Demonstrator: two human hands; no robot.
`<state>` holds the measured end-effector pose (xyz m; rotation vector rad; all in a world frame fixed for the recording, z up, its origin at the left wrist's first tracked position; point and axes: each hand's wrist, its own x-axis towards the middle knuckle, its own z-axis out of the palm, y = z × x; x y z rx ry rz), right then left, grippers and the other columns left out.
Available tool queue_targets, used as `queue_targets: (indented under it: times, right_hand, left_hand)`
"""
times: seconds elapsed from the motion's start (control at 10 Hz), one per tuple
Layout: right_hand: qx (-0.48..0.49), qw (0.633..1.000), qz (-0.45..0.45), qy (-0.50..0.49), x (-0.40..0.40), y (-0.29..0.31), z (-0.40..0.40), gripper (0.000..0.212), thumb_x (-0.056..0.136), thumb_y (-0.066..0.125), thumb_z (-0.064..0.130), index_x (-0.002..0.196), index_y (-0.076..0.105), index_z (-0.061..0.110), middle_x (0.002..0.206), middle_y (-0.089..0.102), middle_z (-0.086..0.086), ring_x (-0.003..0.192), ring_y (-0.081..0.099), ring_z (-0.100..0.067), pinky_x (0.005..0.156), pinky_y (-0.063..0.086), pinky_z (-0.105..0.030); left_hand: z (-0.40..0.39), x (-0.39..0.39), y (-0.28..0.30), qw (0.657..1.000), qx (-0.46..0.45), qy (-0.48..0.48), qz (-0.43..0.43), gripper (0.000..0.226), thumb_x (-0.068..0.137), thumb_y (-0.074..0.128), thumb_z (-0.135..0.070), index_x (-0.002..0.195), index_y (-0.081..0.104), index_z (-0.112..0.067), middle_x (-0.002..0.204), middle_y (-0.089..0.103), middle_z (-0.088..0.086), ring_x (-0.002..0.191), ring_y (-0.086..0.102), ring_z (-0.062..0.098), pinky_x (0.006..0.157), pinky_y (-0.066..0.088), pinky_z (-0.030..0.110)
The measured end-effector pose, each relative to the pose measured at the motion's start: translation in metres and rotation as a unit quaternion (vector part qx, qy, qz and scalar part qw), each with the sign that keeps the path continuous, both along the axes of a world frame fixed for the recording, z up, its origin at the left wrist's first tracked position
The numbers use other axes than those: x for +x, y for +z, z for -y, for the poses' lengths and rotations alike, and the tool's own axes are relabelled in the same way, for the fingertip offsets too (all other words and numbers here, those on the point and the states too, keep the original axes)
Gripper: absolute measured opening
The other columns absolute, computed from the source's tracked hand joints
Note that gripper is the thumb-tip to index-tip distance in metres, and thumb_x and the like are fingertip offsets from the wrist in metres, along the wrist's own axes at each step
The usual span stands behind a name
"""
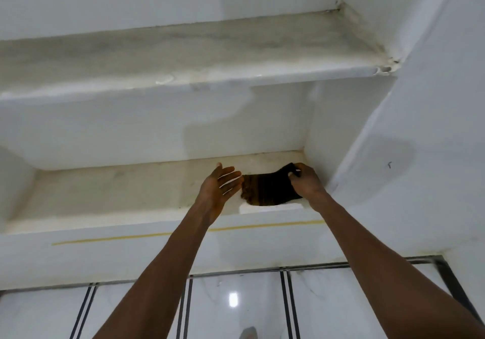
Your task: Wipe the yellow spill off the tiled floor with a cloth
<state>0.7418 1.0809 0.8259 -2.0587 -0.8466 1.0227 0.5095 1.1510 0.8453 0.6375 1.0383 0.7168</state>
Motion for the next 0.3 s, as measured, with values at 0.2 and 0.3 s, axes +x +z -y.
queue_targets:
  times: [0.2,0.3]
  right_hand:
    - [0.002,0.995,0.104,-0.007,0.012,-0.015,0.005,0.048,0.101,0.062,0.016,0.146,0.048,0.009,0.136,0.065,-0.014,0.121,0.065,-0.032,0.103,0.051,-0.037]
    - [0.072,0.990,0.124,-0.020,0.011,-0.014,0.015,0.049,0.100,0.066,0.017,0.145,0.051,0.007,0.139,0.063,-0.014,0.124,0.063,-0.031,0.105,0.051,-0.038]
  left_hand:
    - [-0.004,0.029,-0.012,0.999,-0.013,-0.040,0.017,0.046,0.107,0.051,-0.040,0.130,0.063,-0.002,0.126,0.072,0.017,0.115,0.072,0.031,0.104,0.055,0.041]
    - [-0.001,0.038,-0.010,0.999,-0.024,-0.046,0.014,0.044,0.106,0.053,-0.040,0.126,0.065,-0.003,0.123,0.074,0.016,0.113,0.073,0.031,0.104,0.056,0.042]
